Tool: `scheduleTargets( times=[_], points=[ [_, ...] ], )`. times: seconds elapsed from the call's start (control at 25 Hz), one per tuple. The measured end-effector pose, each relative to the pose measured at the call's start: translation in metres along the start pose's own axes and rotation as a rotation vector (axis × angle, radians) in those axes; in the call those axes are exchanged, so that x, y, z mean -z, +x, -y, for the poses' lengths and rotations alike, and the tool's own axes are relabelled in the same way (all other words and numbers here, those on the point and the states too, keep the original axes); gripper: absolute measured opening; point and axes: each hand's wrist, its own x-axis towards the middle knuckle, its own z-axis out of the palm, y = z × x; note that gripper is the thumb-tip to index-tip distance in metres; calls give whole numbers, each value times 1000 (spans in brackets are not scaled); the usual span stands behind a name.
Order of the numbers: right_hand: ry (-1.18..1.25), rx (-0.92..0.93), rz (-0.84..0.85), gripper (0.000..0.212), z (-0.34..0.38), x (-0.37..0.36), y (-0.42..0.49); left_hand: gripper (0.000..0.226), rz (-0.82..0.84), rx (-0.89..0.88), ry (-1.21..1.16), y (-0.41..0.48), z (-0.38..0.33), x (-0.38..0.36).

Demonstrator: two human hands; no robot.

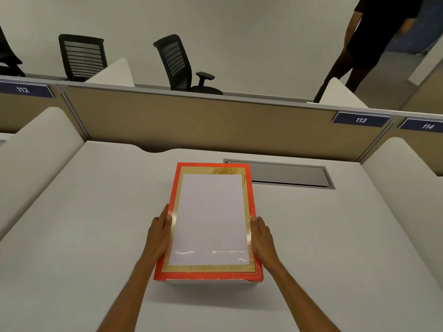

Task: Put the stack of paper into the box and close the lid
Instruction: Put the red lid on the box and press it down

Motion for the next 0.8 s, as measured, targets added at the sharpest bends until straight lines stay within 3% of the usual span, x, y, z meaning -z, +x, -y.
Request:
scheduleTargets(
  times=[0.32, 0.56, 0.72, 0.8],
  points=[
    [8, -22, -37, 105, -40, -12, 35, 57, -37, -7, 156, 21, 15, -19],
    [12, -22, -13, 83, -31, -11, 26, 61, -15, -14, 192, 28, 30, -24],
    [22, -15, -25, 107, -43, -12, 32, 55, -34, -25, 218, 25, 35, -30],
    [5, -9, -20, 97, -37, -10, 28, 60, -31, -20, 219, 26, 36, -30]
  ],
)
